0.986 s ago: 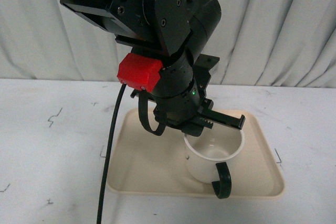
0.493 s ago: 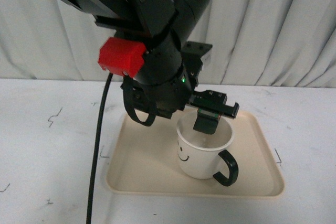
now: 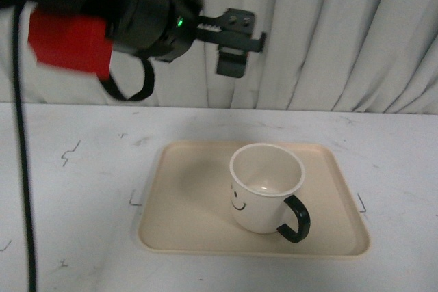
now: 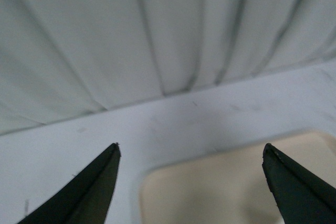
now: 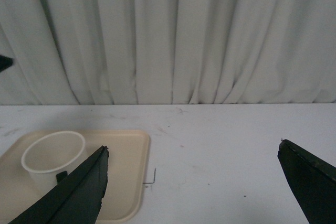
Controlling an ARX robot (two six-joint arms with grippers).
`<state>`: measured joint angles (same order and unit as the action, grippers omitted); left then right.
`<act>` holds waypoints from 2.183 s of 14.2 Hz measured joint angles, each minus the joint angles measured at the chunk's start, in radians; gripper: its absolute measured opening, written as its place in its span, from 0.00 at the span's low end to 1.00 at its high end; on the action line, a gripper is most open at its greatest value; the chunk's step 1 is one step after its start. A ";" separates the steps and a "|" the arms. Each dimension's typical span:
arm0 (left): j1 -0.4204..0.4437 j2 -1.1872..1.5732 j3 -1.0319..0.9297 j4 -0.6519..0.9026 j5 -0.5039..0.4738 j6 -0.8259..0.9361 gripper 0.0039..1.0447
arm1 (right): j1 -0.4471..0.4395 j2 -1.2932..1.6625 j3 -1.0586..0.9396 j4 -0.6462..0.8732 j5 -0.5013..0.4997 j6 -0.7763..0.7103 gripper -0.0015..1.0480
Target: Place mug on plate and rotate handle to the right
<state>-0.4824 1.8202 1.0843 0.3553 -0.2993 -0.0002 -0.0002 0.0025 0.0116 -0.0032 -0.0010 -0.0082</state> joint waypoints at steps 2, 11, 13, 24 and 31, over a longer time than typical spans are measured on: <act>0.095 -0.134 -0.431 0.544 -0.088 0.000 0.50 | 0.000 0.000 0.000 -0.001 0.001 0.000 0.94; 0.318 -0.586 -0.912 0.742 0.129 0.001 0.01 | 0.000 0.000 0.000 0.000 0.001 0.000 0.94; 0.352 -0.667 -0.990 0.651 0.171 0.001 0.01 | 0.000 0.000 0.000 -0.001 0.001 0.000 0.94; 0.480 -1.295 -1.076 0.160 0.299 0.000 0.01 | 0.000 0.000 0.000 0.000 0.001 0.000 0.94; 0.480 -1.531 -1.076 -0.065 0.299 0.000 0.01 | 0.000 0.000 0.000 0.000 0.001 0.000 0.94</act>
<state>-0.0029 0.2890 0.0082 0.2901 -0.0002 0.0002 -0.0002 0.0025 0.0116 -0.0036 -0.0002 -0.0078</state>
